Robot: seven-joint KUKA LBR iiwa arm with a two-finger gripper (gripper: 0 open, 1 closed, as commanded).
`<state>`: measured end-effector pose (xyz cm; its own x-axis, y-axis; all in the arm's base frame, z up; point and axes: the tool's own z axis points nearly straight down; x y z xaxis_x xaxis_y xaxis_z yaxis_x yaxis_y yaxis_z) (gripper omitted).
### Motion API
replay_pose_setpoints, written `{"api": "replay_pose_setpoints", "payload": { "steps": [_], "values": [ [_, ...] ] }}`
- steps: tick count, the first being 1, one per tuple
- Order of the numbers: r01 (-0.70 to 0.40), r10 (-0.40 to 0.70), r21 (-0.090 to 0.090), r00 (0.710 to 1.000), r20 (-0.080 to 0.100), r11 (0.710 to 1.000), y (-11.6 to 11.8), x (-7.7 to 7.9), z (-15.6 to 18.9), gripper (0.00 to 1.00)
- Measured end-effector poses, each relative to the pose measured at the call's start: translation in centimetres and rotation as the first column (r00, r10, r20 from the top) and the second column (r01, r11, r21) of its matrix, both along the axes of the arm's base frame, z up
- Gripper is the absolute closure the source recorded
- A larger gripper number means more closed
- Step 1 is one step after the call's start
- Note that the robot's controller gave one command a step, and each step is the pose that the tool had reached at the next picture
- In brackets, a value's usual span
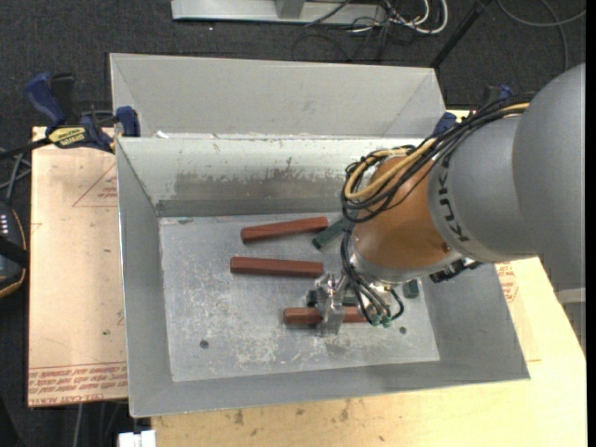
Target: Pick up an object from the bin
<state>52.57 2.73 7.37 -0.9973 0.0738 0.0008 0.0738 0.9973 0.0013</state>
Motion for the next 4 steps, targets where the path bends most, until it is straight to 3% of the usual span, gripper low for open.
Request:
{"api": "replay_pose_setpoints", "payload": {
  "steps": [4],
  "values": [
    [0.000,0.000,0.000,1.000,0.005,1.000,0.0,0.1,5.4,1.00]
  ]
}}
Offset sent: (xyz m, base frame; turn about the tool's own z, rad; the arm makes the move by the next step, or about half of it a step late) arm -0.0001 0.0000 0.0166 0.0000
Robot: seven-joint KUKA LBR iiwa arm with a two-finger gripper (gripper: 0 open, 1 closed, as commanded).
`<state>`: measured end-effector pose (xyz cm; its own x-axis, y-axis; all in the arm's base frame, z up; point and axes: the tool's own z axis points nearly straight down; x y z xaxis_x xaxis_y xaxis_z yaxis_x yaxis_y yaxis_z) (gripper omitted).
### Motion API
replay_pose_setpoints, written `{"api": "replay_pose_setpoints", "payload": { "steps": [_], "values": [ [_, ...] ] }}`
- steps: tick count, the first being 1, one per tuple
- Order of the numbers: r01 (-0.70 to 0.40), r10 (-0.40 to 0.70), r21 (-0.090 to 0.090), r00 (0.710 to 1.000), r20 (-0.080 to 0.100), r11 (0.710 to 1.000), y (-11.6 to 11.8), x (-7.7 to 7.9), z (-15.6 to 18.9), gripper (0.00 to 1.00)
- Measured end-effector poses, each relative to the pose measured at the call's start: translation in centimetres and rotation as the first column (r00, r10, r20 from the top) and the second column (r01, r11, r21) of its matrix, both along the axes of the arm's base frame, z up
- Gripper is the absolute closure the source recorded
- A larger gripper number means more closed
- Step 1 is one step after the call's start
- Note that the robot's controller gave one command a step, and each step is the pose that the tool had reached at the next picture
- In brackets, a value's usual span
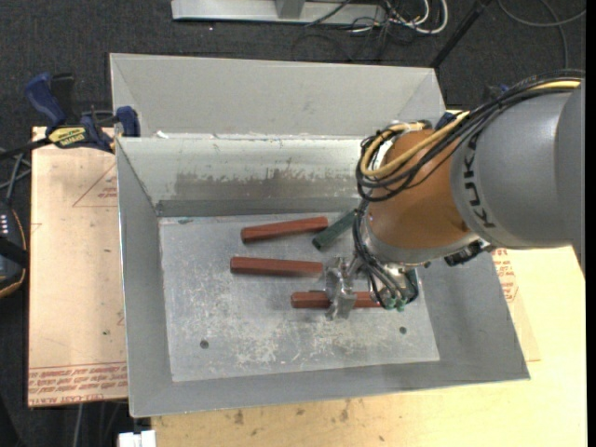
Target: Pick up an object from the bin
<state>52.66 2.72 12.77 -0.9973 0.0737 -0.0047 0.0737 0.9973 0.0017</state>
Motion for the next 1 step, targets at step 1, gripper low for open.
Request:
{"api": "replay_pose_setpoints", "payload": {
  "steps": [1],
  "values": [
    [0.000,0.000,0.000,1.000,-0.002,1.000,0.01,-0.03,0.43,1.00]
  ]
}}
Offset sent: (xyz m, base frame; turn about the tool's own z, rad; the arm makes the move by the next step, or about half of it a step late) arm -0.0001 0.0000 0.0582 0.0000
